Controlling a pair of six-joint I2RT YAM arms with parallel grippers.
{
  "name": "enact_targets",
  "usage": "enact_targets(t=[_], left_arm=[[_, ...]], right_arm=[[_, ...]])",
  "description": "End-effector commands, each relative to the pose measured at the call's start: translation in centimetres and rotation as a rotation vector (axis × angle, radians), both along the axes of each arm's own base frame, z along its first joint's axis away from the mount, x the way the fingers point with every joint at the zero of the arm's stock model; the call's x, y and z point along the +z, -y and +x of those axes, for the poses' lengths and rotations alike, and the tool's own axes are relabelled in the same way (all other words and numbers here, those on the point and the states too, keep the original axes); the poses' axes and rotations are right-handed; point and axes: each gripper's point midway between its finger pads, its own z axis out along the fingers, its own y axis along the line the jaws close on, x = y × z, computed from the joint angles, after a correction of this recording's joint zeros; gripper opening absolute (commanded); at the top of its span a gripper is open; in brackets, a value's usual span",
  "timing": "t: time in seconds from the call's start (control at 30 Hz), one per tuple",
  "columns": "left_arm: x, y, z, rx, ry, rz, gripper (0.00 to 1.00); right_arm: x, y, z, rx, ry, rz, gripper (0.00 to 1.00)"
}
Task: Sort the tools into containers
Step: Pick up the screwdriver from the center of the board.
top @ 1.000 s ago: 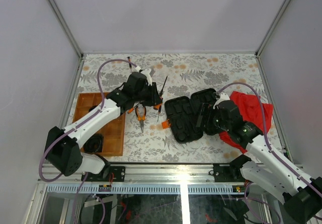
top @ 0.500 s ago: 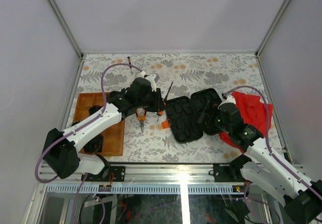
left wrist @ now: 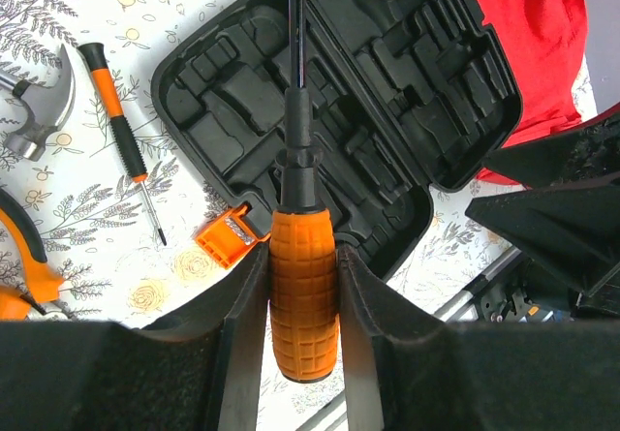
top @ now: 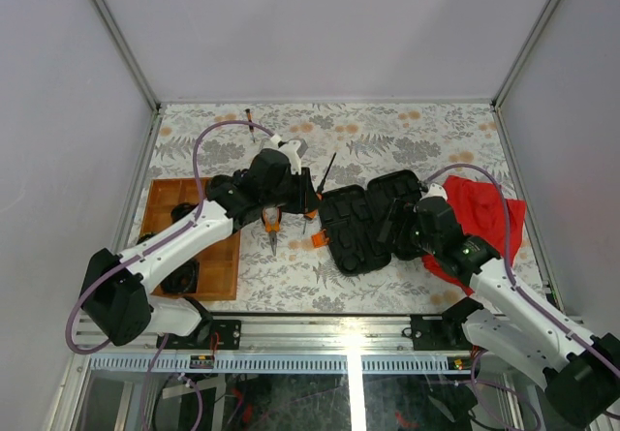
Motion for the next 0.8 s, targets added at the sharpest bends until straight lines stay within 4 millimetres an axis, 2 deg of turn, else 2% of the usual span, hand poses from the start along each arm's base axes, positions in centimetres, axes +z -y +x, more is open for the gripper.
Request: enact_targets(t=[0.0,0.17,0.27,0.43,0.77], left_arm=[[1.6,0.7,0.7,-0.011,0.085,-0.054,0.00],[1.5,0.6,0.6,0.006,0.083,-0.066,0.00],[2.3,0.3,0.4,0.038,0.081,-0.092,0.00],[4.0,0.6,-0.5,0.043,0.091,-0.186,0.00],[3.5,2.1,-3.3,-0.008,0.062,-0.376,0.00]], right_arm=[[2.2,-0.6,0.1,0.087,0.051,-0.014,1.00],[3.1,-0.1,-0.5,0.103,0.088,-0.026,1.00],[3.3,-0.2,-0.9,0.097,0.093,0.011,1.00],[3.4,-1.1,-1.6,0.149,0.100,0.060,0.99],[7.0,-4.5,-0.4,0.185,0.215,0.305,0.97]])
